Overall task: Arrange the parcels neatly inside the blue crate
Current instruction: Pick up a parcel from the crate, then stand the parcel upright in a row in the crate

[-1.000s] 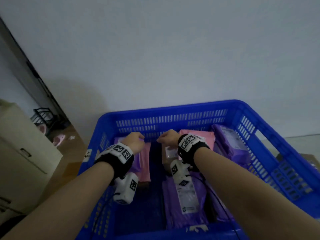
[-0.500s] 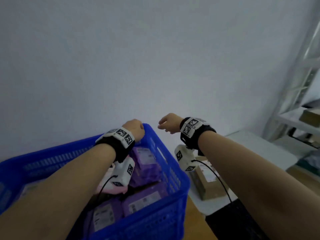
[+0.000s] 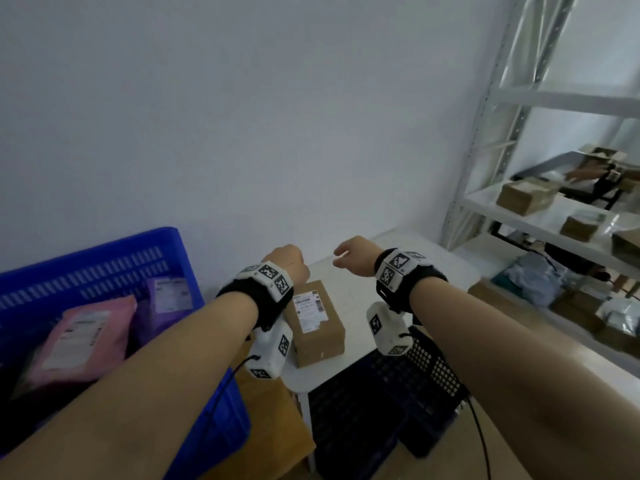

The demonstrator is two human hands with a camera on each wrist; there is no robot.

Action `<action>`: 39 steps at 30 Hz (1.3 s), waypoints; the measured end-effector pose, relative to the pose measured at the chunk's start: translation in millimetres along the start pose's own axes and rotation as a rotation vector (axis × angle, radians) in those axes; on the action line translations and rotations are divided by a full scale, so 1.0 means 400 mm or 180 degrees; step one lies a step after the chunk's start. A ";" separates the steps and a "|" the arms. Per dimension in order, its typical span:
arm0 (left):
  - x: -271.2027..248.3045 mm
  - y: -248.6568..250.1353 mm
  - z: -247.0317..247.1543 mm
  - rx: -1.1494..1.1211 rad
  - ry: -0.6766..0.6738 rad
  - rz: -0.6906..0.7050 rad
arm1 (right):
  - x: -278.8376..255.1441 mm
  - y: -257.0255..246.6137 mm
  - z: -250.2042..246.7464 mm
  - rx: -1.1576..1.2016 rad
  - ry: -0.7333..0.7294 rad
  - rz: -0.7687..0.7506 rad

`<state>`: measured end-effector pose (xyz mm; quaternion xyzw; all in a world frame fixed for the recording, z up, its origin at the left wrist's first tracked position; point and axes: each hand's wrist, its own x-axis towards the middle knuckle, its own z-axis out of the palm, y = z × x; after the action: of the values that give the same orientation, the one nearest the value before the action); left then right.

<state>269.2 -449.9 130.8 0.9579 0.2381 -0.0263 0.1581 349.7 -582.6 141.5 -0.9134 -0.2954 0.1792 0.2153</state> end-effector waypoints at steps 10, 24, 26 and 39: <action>0.169 -0.094 0.316 -0.0382 -0.0691 -0.0697 | 0.177 0.228 0.198 0.0504 -0.0558 0.0448; 0.258 -0.221 0.555 -0.2502 -0.0990 -0.2003 | 0.349 0.322 0.432 0.1131 -0.1292 0.0982; 0.257 -0.222 0.560 -0.2735 -0.0861 -0.2071 | 0.351 0.319 0.446 0.1210 -0.1263 0.0960; 0.215 -0.163 0.418 -0.3378 -0.0287 -0.1143 | 0.283 0.260 0.312 0.2054 -0.0288 0.0927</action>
<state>319.3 -409.5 -57.7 0.6895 0.3710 0.0296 0.6214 427.1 -553.3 -38.3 -0.8220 -0.0996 0.3324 0.4515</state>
